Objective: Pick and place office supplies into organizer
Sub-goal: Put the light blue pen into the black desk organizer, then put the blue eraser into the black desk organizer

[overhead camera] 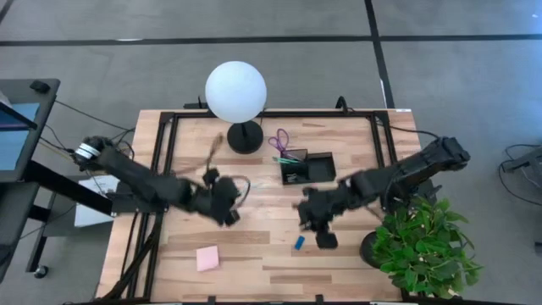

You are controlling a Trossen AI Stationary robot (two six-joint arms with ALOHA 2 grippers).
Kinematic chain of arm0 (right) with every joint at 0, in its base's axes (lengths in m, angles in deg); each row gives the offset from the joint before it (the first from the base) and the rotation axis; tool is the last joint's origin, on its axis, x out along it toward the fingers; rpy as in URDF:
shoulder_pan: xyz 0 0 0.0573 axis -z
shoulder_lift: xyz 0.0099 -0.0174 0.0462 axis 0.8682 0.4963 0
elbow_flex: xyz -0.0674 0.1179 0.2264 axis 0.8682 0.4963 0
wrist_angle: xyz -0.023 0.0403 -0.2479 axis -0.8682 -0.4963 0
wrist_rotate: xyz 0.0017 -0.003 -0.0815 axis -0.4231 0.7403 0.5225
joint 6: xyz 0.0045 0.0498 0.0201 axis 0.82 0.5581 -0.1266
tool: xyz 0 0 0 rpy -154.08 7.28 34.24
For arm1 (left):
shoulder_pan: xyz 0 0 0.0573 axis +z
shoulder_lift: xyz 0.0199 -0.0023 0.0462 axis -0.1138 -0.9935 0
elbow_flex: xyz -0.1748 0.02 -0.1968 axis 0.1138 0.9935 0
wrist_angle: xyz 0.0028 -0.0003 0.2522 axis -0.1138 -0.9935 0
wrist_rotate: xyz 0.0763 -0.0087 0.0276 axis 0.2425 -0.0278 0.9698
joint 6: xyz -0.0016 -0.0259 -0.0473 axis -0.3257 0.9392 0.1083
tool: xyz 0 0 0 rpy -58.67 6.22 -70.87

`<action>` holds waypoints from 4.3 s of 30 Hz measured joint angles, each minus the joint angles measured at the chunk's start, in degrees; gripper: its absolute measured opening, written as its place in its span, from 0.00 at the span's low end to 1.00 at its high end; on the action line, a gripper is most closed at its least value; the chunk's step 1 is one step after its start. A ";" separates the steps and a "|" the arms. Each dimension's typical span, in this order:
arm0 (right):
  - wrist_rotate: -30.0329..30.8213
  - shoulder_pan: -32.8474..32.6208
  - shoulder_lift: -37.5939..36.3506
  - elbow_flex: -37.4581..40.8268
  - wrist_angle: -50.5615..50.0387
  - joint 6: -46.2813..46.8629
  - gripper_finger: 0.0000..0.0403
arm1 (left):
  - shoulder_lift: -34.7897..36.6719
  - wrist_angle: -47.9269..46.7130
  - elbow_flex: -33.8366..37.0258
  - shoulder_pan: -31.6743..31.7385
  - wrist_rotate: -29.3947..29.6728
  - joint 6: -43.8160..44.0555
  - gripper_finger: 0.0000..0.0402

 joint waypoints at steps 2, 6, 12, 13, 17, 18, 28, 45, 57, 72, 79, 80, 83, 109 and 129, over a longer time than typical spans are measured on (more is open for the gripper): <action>0.00 -2.75 1.78 1.69 3.34 1.04 0.16 | 1.45 -2.58 -2.56 4.88 -2.61 -6.34 0.08; 0.00 -5.81 6.73 3.75 11.48 2.42 0.16 | 0.47 -5.01 -9.72 13.92 -7.21 -18.67 0.08; 4.17 -5.05 11.77 3.69 11.53 12.67 0.16 | -8.82 -11.37 -24.01 21.94 -12.97 -33.58 0.08; 5.41 -4.87 12.23 3.71 10.05 14.07 0.16 | -10.98 -13.29 -26.74 23.03 -14.54 -35.45 0.08; 8.10 -4.93 12.80 3.69 7.39 19.41 0.16 | -19.84 -17.47 -36.03 26.28 -20.15 -43.94 0.08; 9.20 -5.20 12.85 3.70 7.26 20.43 0.16 | -21.89 -17.55 -38.24 26.85 -20.96 -45.46 0.08; 17.27 -6.08 10.95 3.67 8.37 20.38 0.16 | -37.75 -24.02 -54.38 31.64 -25.38 -53.86 0.08; 20.26 -4.09 8.29 3.62 8.52 17.31 0.16 | -45.08 -27.73 -65.47 33.23 -24.95 -57.16 0.32; 23.93 -3.11 8.29 3.62 5.19 13.55 0.16 | -44.58 -44.98 -79.31 32.40 -25.53 -45.38 0.31; 26.83 6.16 -1.68 3.64 -6.26 0.69 0.16 | -25.89 -47.28 -56.24 11.83 -8.18 -20.10 0.31; -8.88 11.68 -4.76 3.60 -2.82 -24.86 0.16 | -18.13 -36.14 -33.93 -3.41 6.61 3.07 0.31; -15.13 11.73 -4.28 3.60 -1.44 -28.20 0.16 | -17.51 -34.04 -31.21 -5.10 8.23 6.00 0.31; -28.75 10.37 -0.76 3.55 4.96 -32.06 0.16 | -16.58 -28.88 -24.93 -9.32 10.80 13.40 0.31; -36.24 11.44 24.57 3.60 15.80 -39.44 0.16 | -16.58 -26.39 -17.25 -23.94 24.73 39.36 0.31; -10.21 2.18 24.49 2.97 5.59 -35.56 0.22 | -16.58 -26.60 -17.25 -23.37 26.06 37.70 0.31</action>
